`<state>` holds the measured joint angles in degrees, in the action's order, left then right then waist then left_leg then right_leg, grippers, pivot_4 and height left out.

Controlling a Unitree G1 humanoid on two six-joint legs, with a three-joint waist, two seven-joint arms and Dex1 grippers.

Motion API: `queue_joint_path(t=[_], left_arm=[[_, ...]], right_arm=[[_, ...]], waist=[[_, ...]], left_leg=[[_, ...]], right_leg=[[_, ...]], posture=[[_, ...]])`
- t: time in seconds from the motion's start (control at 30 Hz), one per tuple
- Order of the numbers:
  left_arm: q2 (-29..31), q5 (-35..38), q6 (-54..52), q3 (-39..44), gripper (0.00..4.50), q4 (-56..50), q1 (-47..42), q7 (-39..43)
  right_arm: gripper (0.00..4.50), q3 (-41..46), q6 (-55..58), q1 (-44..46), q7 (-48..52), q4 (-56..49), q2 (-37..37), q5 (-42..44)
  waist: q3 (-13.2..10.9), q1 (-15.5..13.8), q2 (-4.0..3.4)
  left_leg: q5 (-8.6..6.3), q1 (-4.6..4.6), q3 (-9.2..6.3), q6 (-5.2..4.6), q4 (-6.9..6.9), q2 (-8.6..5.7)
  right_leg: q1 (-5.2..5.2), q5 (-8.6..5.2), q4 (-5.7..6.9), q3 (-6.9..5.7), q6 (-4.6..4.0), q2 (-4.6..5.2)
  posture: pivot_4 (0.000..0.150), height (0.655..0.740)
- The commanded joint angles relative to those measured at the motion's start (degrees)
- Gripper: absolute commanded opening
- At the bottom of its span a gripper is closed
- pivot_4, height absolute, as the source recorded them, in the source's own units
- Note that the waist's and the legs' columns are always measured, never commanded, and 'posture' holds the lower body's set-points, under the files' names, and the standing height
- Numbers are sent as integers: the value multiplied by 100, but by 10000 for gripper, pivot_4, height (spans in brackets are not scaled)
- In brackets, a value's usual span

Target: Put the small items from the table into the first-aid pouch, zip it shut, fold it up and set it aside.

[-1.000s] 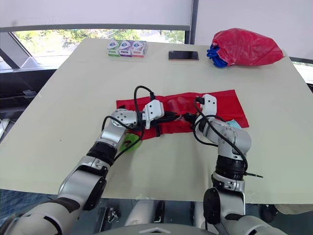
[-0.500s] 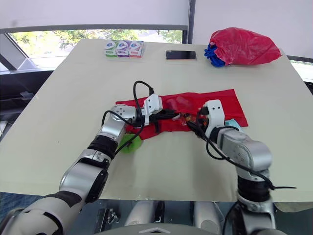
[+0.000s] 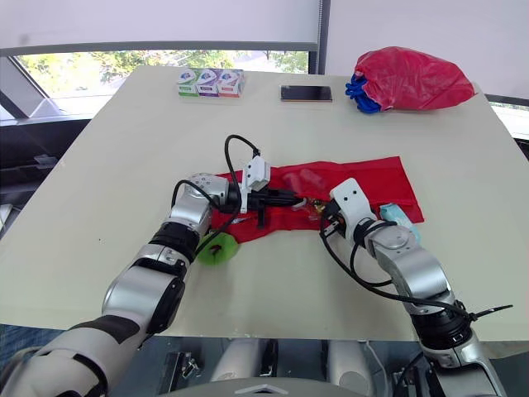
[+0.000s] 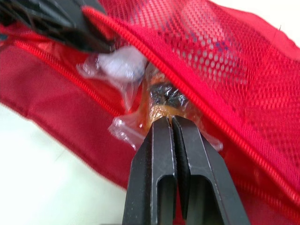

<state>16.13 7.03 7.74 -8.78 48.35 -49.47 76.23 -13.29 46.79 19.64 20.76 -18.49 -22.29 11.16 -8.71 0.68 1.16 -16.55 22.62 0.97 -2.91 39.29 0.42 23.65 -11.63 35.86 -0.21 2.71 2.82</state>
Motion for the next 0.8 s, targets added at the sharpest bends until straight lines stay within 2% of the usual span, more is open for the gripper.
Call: queue_joint_path(t=[0.03, 0.5, 0.8], left_arm=[[-40, 93, 92, 113, 0, -9, -187, 41], [-17, 66, 187, 148, 0, 84, -174, -32], [-65, 62, 235, 141, 0, 86, -158, -25]], right_arm=[[1372, -155, -188, 155, 5, 177, 37, -231], [1372, 298, 219, -409, 436, -848, -435, 18], [1372, 163, 37, -348, 347, -500, -243, -130]], waist=[[0, 1, 0], [0, -5, 0], [0, -8, 1]], left_leg=[[0, 0, -1, 0, 0, 0], [0, 0, -1, 0, 0, 3], [0, -1, 0, 0, 1, 3]], right_leg=[[0, 0, 0, 0, 0, -1], [0, 0, 0, 0, 0, 0], [0, 0, 1, 2, 0, -1]], posture=[[1500, 7400], [1500, 7400], [1500, 7400]])
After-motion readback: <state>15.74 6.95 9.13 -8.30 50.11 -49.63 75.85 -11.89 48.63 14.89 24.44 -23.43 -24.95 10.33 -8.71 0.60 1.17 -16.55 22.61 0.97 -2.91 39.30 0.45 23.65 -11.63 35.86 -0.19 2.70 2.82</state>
